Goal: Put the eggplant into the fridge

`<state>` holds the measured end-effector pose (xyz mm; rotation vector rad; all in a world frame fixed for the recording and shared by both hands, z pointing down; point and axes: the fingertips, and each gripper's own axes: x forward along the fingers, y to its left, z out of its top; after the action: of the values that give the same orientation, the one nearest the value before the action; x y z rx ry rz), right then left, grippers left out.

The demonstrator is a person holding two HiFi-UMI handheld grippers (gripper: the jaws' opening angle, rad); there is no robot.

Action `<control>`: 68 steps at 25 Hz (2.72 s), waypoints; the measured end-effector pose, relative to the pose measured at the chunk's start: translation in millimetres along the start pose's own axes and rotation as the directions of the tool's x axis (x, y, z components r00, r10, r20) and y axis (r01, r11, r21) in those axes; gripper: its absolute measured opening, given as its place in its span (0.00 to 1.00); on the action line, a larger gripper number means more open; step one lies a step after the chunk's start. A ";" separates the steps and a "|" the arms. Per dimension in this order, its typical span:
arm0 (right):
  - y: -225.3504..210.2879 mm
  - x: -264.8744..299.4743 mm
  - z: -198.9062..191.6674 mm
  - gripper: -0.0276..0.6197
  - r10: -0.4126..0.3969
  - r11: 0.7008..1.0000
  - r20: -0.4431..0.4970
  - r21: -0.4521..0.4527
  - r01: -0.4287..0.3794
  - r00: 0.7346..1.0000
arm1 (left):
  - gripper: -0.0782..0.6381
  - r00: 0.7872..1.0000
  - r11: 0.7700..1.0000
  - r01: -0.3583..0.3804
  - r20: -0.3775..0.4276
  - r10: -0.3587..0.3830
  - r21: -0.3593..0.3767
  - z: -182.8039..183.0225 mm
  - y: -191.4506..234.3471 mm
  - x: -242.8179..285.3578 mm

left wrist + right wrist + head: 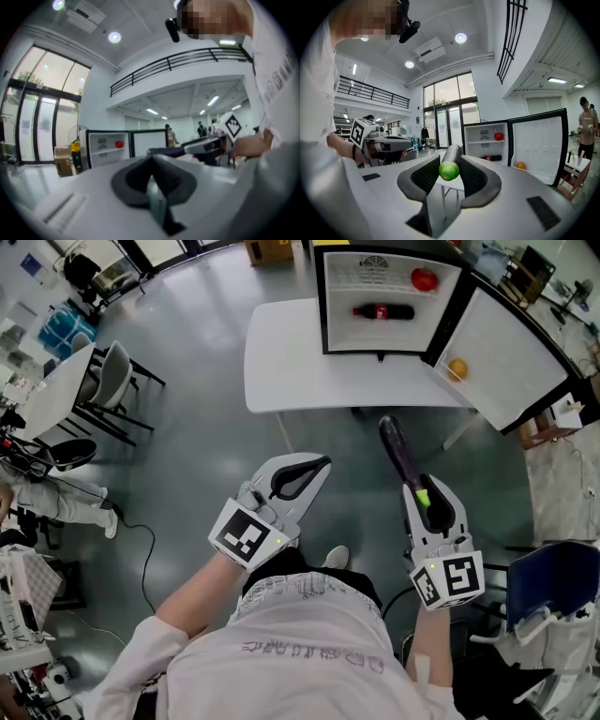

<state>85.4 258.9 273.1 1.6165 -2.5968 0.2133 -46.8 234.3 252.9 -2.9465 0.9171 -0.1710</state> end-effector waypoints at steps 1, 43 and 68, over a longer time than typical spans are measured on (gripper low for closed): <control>-2.9 -2.0 0.2 0.24 0.002 1.000 0.001 0.000 -0.002 1.000 | 0.12 1.000 1.000 -0.004 0.000 0.004 -0.001 0.7 -2.0 2.1; -104.0 135.6 -20.2 0.24 0.010 0.999 -0.054 0.048 -0.007 0.998 | 0.12 0.999 0.999 -0.016 -0.030 0.014 -0.049 -37.6 114.0 116.9; -156.3 279.5 -1.2 0.24 -0.050 0.998 -0.122 0.043 0.056 0.991 | 0.12 0.997 0.992 0.064 -0.040 -0.068 -0.106 -50.9 252.8 199.8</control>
<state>102.0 -56.7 324.8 1.6304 -2.4741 0.3594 -31.7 -88.0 300.8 -3.0831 0.8597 -0.1968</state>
